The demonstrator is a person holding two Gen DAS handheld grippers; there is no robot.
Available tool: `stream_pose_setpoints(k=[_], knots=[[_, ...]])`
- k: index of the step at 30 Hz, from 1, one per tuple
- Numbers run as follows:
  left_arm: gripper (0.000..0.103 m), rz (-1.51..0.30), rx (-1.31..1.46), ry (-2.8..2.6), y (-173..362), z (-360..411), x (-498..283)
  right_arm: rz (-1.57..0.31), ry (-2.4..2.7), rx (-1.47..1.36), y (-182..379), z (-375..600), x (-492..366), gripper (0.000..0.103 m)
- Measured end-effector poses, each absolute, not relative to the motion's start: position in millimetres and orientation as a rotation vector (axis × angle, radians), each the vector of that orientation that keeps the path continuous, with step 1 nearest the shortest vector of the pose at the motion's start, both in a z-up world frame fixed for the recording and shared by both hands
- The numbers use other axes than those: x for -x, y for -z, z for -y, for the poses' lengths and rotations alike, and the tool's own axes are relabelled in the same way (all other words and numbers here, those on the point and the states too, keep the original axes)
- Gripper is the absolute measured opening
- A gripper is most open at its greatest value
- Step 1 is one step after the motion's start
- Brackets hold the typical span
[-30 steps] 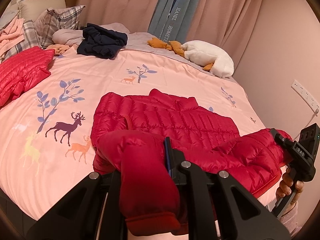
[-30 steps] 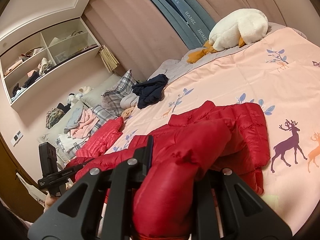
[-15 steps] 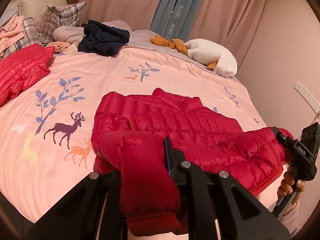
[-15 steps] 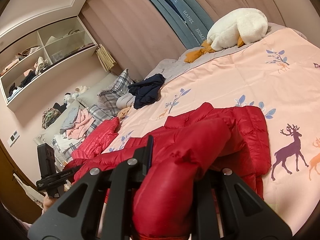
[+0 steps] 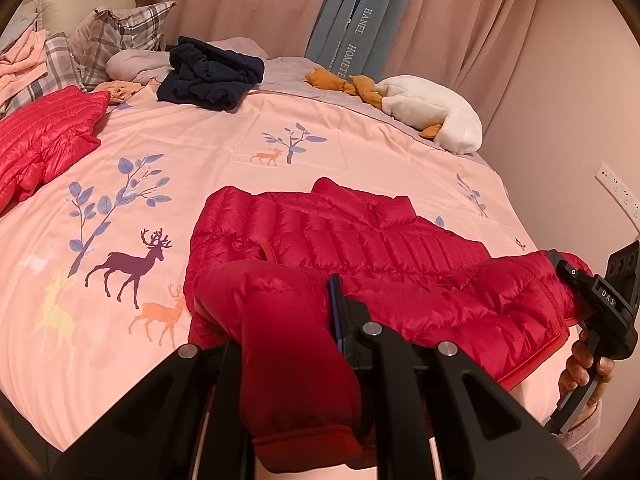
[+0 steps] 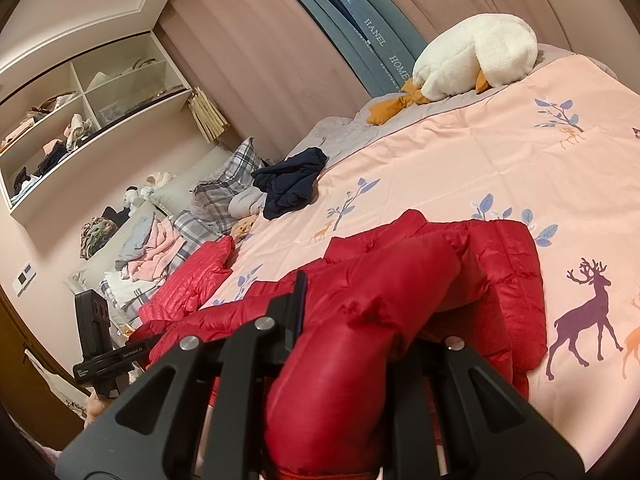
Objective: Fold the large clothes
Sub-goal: 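Hold the bunched jacket end with both tools closed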
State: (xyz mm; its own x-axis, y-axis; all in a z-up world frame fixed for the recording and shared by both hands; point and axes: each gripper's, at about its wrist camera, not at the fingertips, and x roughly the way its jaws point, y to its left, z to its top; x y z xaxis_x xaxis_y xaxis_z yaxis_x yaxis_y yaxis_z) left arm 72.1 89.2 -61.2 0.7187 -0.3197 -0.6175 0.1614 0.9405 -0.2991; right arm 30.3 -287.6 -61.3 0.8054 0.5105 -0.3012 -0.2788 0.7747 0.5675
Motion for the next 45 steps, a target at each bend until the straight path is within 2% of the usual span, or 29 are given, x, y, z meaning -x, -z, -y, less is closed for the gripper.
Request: stream_pose_setpoints(k=[45], knots=[[0.013,-0.780,0.244,0.231,83.7,-88.8,-125.9,-0.526,-0.359,-0.515,77.7,279.9,-83.7,0.014]])
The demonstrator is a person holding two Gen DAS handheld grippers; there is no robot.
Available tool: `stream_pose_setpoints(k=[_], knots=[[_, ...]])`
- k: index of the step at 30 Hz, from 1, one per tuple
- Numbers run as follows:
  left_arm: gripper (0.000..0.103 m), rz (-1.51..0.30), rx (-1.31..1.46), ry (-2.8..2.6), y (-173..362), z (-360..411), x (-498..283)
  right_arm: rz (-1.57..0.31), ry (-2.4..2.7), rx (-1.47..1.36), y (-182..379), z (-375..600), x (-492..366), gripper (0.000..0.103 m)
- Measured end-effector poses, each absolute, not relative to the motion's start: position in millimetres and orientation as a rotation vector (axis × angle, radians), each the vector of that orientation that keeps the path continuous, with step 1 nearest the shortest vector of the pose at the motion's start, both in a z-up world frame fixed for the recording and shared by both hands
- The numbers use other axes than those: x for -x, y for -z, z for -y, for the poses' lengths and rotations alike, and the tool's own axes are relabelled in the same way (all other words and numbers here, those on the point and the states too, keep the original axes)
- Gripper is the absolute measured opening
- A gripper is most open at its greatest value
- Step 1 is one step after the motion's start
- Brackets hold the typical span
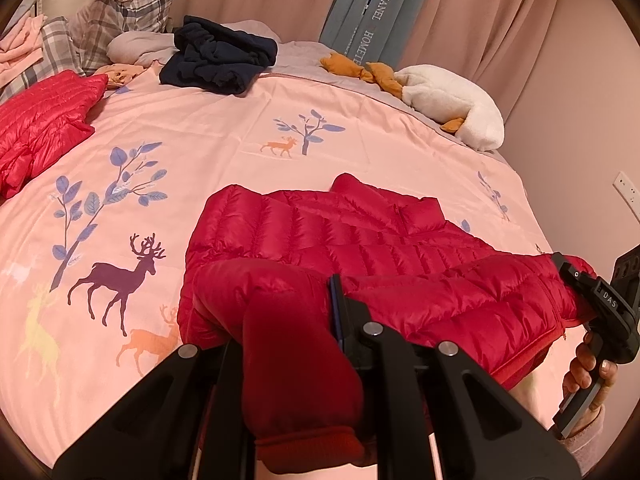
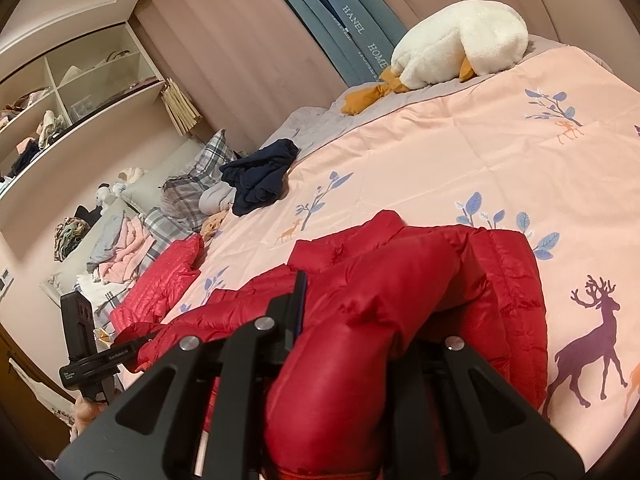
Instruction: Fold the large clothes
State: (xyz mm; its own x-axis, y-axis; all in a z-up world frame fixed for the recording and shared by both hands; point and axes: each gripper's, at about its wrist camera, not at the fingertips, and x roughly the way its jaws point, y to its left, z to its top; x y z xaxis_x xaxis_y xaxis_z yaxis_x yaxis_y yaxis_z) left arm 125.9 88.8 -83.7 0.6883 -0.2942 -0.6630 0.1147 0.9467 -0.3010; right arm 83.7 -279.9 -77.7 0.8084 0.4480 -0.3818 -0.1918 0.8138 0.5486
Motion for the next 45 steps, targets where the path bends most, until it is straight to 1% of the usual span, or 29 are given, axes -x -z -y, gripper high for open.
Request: stream_pose_setpoints(k=[17,33,45], knots=[[0.014,-0.804,0.229,0.220,91.6,-85.3,-137.8,-0.556,-0.329,-0.520,85.6,278.9,-95.8,0.014],[0.014,-0.742,0.183,0.208,66.0,-82.1,-151.1,-0.496,-0.311,-0.454,54.6,273.7,-104.2,0.014],[0.014,-0.742,0.154,0.192,61.6,-75.3,-172.0,-0.508,-0.281,-0.445,57.6,276.1,-124.3,0.014]])
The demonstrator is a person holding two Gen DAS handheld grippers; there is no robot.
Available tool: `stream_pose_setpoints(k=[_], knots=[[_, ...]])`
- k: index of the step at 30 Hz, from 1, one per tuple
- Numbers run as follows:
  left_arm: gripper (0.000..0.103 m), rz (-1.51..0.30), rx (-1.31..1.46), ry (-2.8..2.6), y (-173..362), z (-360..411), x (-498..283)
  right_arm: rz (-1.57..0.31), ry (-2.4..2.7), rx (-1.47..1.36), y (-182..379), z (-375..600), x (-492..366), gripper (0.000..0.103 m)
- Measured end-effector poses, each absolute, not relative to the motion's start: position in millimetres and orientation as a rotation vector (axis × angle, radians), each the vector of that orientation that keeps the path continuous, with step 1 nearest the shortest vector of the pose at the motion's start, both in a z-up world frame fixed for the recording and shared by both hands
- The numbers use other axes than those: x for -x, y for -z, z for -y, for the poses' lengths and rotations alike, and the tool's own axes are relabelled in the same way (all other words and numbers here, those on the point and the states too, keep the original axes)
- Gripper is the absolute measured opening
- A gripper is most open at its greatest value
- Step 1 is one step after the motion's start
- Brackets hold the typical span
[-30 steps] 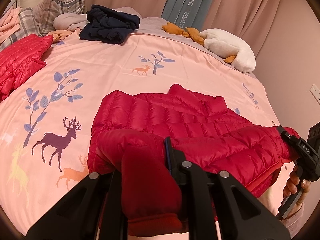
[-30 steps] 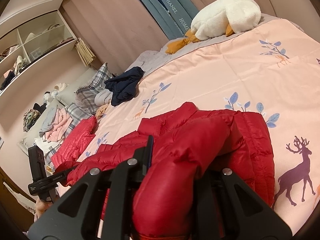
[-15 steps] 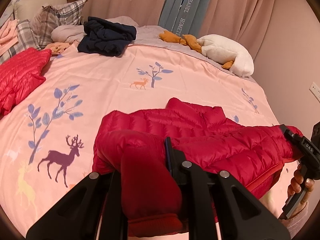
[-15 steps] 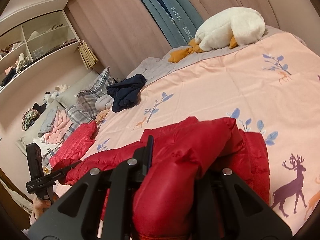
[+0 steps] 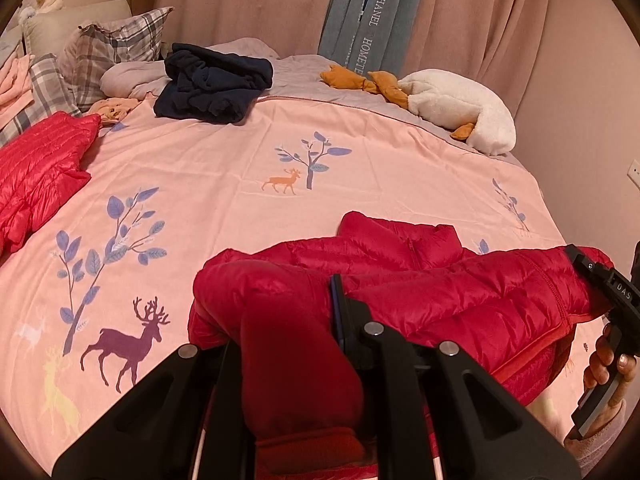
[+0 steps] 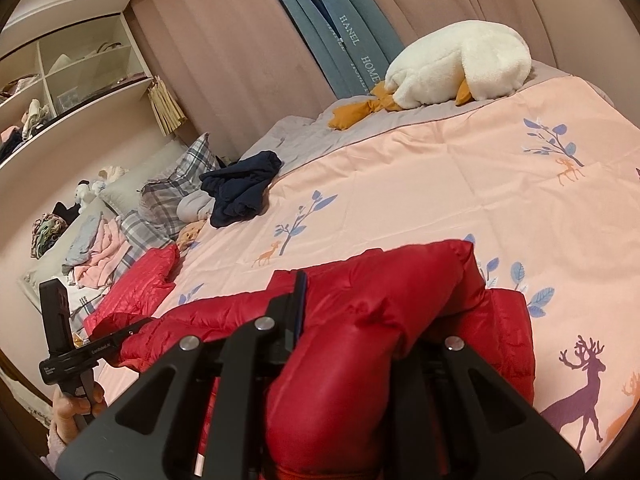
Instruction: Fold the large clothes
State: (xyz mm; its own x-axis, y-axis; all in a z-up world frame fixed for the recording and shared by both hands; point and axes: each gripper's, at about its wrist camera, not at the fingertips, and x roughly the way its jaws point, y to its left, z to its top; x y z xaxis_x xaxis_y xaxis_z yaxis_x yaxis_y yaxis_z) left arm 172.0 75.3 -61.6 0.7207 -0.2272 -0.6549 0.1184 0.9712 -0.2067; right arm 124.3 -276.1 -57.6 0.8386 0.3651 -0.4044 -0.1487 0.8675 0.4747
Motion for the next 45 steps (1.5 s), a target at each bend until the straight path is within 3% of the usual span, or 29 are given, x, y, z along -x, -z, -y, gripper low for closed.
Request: stream_pose_setpoints(k=[45], knots=[[0.015,-0.807,0.130,0.138,88.0,-60.6,-222.2,-0.613,-0.233,-0.457,92.6,279.2,-182.4,0.014]])
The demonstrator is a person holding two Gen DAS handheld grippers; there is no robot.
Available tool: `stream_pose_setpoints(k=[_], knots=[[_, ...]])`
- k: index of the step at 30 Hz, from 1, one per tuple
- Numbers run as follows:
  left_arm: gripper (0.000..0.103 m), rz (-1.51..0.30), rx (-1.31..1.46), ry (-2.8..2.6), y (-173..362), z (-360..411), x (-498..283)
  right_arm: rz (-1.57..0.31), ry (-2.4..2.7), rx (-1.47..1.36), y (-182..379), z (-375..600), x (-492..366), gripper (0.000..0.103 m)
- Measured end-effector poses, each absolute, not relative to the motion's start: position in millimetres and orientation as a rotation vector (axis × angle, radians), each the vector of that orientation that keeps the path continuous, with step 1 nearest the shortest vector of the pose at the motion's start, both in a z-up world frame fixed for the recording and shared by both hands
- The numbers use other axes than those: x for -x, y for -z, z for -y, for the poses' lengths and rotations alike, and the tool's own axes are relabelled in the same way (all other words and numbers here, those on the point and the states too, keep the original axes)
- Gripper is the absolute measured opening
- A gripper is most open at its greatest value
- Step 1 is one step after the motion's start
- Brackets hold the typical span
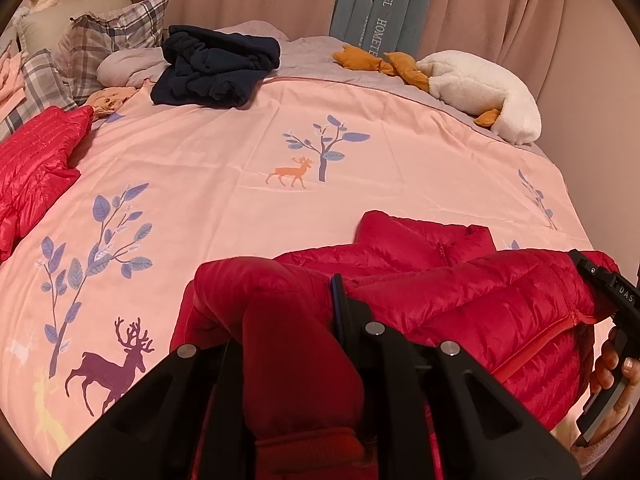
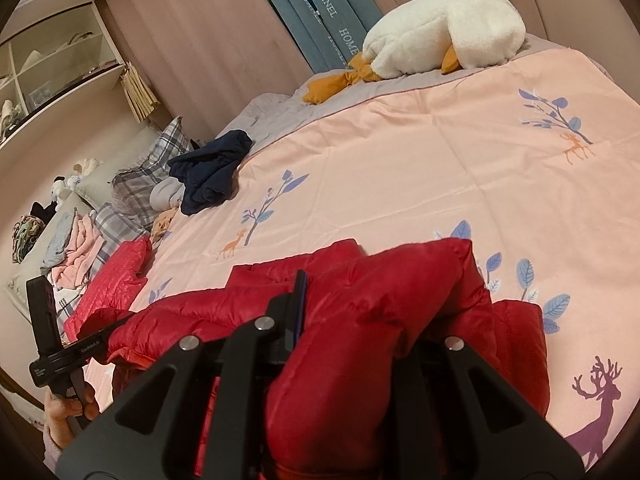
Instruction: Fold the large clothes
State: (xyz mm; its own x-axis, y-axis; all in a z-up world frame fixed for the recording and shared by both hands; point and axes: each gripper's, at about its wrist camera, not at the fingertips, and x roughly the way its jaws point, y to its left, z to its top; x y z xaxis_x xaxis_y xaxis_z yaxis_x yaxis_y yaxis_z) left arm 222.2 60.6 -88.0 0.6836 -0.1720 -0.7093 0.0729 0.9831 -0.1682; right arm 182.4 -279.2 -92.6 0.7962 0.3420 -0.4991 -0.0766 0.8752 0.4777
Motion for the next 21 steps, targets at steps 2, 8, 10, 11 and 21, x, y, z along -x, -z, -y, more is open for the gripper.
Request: stream_pose_setpoints(k=[2,8,10,11,21], knots=[[0.015,-0.807,0.128,0.136,88.6,-59.6,-223.1,-0.618,-0.232,-0.459,94.9,279.6,-185.1,0.014],[0.015,-0.813,0.123,0.133,92.1,-58.5,-227.7,-0.632,-0.226,-0.462,101.0,281.0,-190.6,0.014],[0.015,-0.815,0.123,0.132,93.3,-58.2,-229.4,-0.635,-0.226,-0.461,102.3,281.1,-192.4,0.014],[0.015,-0.816,0.124,0.131,93.7,-58.2,-229.8,-0.636,-0.225,-0.461,102.9,280.8,-193.0,0.014],[0.015,-0.821,0.120,0.126,97.3,-57.9,-234.2,-0.644,-0.221,-0.457,105.4,280.6,-197.3,0.014]])
